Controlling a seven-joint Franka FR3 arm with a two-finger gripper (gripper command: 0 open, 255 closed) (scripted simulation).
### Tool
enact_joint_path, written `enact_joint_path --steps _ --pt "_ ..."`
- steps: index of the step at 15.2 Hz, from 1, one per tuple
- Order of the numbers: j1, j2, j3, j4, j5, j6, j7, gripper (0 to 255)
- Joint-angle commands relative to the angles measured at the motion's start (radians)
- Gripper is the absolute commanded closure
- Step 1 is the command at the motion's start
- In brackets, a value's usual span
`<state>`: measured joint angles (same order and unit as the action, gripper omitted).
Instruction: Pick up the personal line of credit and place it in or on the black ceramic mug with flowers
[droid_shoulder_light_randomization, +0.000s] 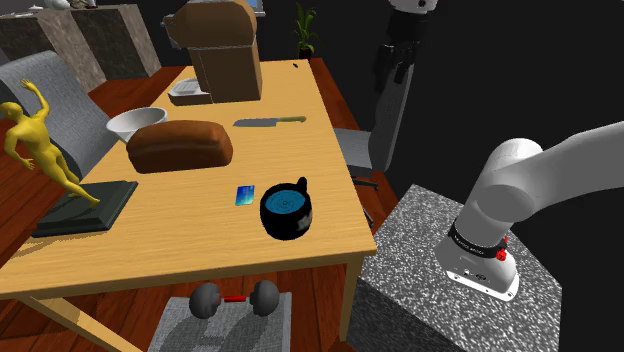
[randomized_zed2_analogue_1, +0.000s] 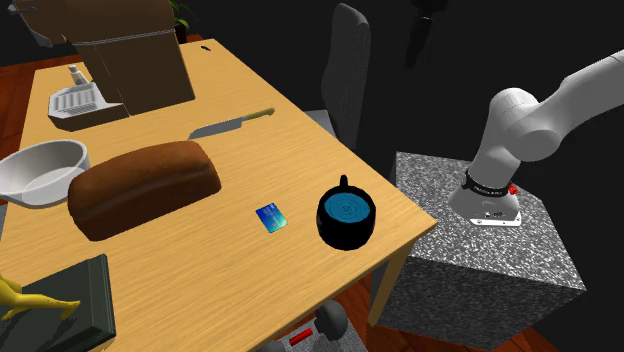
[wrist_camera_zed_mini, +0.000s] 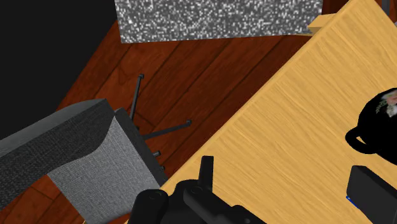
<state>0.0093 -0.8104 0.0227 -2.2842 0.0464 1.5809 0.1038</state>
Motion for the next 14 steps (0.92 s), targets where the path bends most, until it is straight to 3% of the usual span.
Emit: enact_joint_path --steps 1,14 --pt "0.0 0.0 0.0 0.0 0.0 0.0 0.0 0" --pt "-0.011 0.285 0.269 0.005 0.142 0.232 0.431 0"
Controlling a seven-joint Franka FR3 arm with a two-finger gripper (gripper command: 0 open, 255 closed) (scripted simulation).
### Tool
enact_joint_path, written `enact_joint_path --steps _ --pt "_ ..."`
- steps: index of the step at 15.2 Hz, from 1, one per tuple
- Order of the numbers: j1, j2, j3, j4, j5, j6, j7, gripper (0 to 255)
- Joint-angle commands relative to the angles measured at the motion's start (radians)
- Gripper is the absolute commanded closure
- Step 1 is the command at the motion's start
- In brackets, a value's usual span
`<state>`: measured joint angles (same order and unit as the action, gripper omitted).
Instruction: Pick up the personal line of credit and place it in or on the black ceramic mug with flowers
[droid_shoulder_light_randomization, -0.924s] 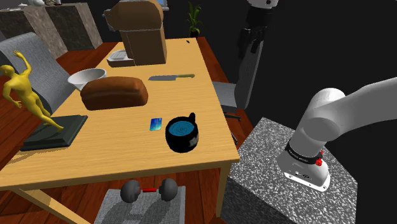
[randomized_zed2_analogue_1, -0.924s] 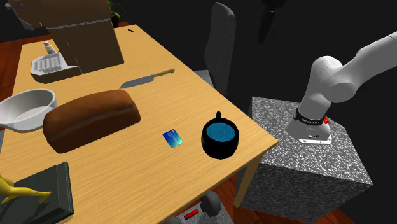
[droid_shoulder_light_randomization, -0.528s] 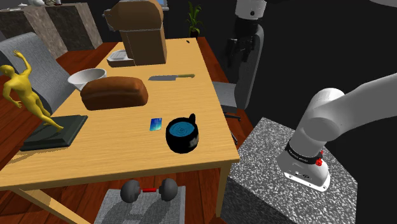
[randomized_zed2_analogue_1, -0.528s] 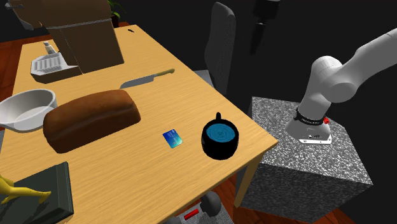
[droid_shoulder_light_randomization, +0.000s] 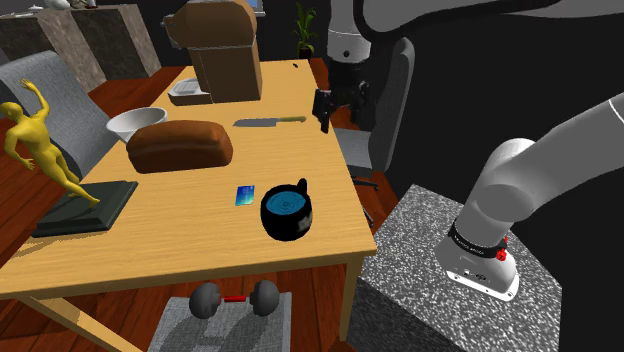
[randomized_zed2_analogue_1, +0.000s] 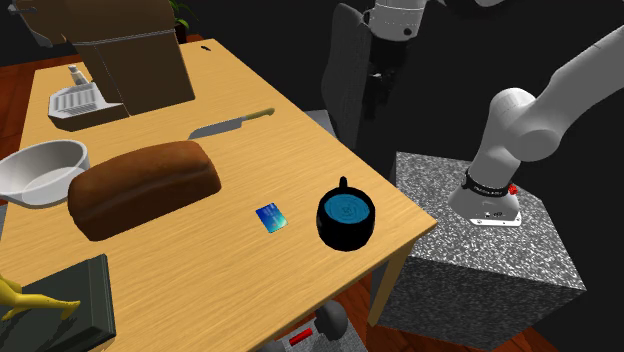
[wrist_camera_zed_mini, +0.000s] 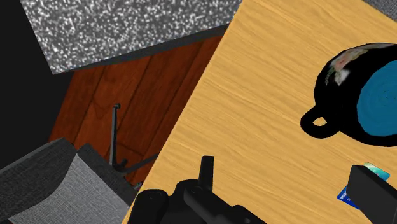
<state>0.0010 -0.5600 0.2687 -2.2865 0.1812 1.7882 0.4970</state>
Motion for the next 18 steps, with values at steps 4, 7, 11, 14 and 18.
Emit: enact_joint_path --steps 4,7,11,14,18 --pt "-0.013 0.167 0.098 0.057 0.016 0.096 0.172 0" --pt "-0.021 0.278 0.15 0.109 0.005 0.145 0.275 0" --pt "-0.026 0.44 0.207 0.197 -0.035 0.201 0.42 0" --pt "-0.017 0.569 0.234 0.276 -0.083 0.233 0.531 0" --pt "0.016 0.747 0.243 0.403 -0.156 0.258 0.672 0"
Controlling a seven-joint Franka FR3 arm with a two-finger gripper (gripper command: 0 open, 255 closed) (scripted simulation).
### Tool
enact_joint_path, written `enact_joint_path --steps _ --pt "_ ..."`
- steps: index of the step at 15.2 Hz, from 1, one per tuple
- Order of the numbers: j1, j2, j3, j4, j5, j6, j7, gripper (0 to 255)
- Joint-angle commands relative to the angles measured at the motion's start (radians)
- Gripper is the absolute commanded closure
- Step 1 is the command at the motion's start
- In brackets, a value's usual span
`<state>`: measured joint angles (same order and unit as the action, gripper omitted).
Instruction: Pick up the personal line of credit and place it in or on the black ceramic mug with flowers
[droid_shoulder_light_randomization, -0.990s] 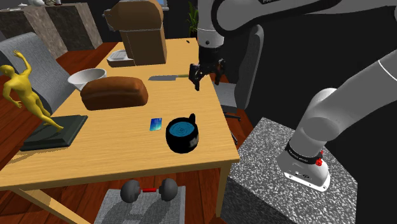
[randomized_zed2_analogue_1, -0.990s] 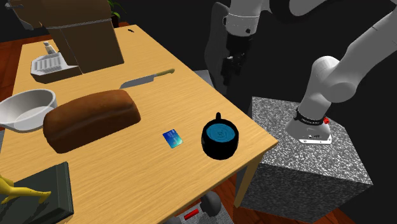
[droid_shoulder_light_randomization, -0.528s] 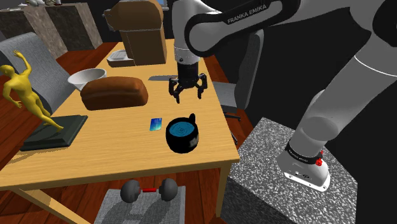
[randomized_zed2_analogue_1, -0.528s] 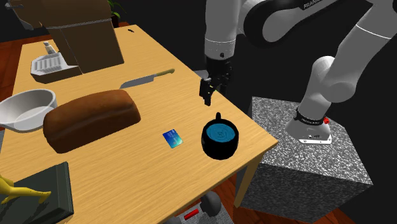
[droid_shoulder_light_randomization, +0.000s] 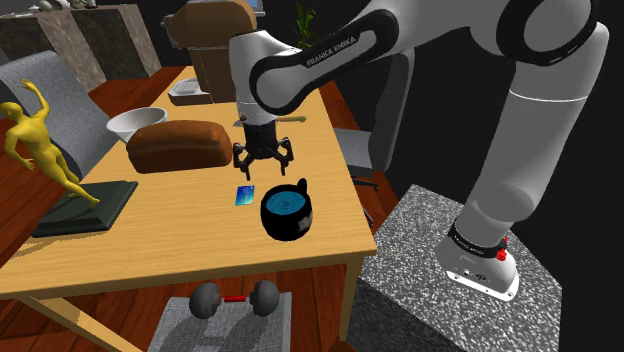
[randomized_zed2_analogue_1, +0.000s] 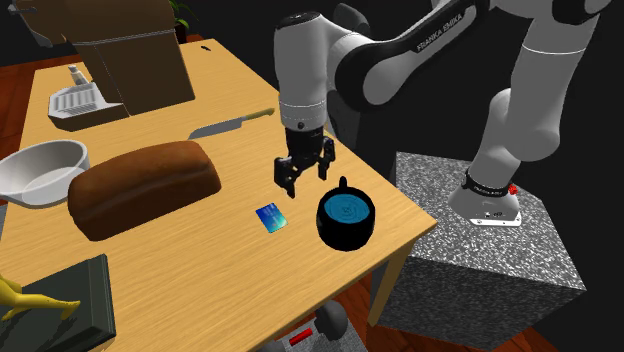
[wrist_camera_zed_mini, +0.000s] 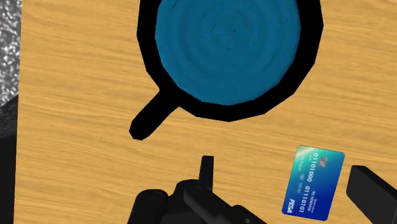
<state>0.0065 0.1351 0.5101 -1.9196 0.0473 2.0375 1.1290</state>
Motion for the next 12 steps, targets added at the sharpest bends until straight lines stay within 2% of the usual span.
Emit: enact_joint_path --steps 1,6,12 --pt "0.022 0.096 -0.001 0.072 -0.039 0.011 0.073 0" --pt "0.097 0.317 -0.033 0.275 -0.109 0.004 0.212 0" --pt "0.11 0.35 -0.041 0.252 -0.122 0.059 0.224 0"
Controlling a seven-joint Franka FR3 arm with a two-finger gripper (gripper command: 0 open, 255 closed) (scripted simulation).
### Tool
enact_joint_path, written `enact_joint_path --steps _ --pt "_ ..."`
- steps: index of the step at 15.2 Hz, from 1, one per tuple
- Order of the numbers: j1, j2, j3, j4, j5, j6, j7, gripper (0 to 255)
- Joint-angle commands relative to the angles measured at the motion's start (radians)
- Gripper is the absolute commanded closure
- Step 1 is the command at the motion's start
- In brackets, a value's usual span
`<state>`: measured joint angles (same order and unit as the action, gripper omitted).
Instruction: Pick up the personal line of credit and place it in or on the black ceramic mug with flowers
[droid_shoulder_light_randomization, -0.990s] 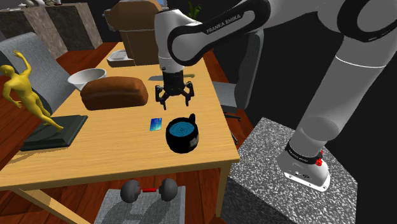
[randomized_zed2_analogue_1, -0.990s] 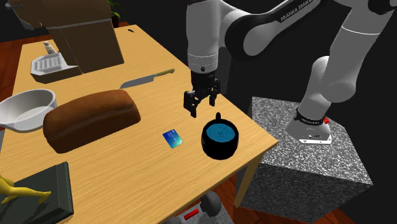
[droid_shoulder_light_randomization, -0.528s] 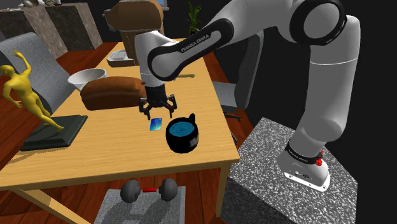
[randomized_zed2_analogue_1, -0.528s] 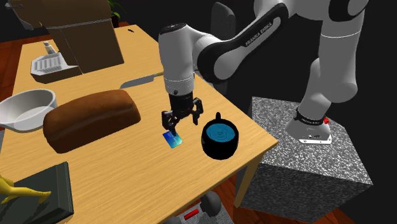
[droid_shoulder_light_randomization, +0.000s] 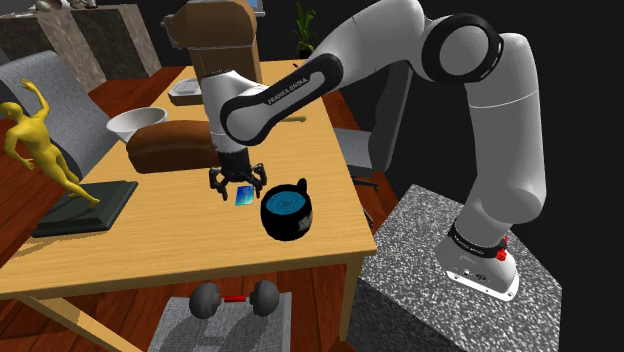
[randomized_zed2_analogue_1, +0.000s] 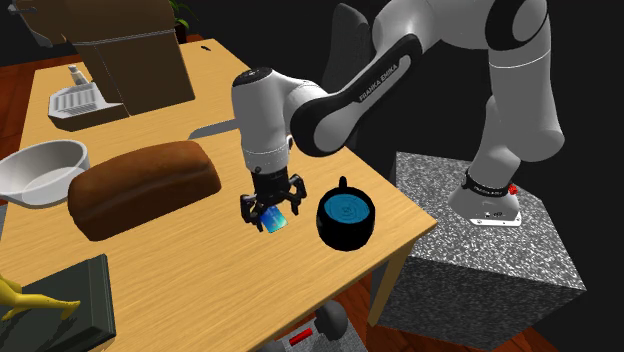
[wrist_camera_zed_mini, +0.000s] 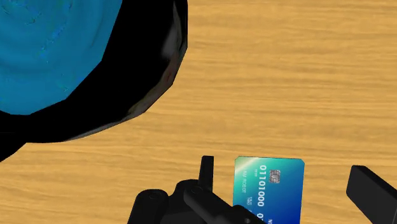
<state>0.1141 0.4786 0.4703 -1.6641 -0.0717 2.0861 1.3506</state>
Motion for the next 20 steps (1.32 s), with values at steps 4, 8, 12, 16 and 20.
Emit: enact_joint_path --steps 4,8,12,16,20 --pt "0.007 0.021 -0.005 -0.018 -0.009 0.039 0.006 0" --pt "0.007 0.022 -0.005 -0.018 -0.01 0.039 0.006 0" --pt "0.007 0.021 -0.005 -0.018 -0.009 0.038 0.006 255" --pt "0.007 0.021 -0.005 -0.017 -0.009 0.038 0.006 255" --pt "0.007 0.022 -0.005 -0.018 -0.01 0.039 0.006 255"
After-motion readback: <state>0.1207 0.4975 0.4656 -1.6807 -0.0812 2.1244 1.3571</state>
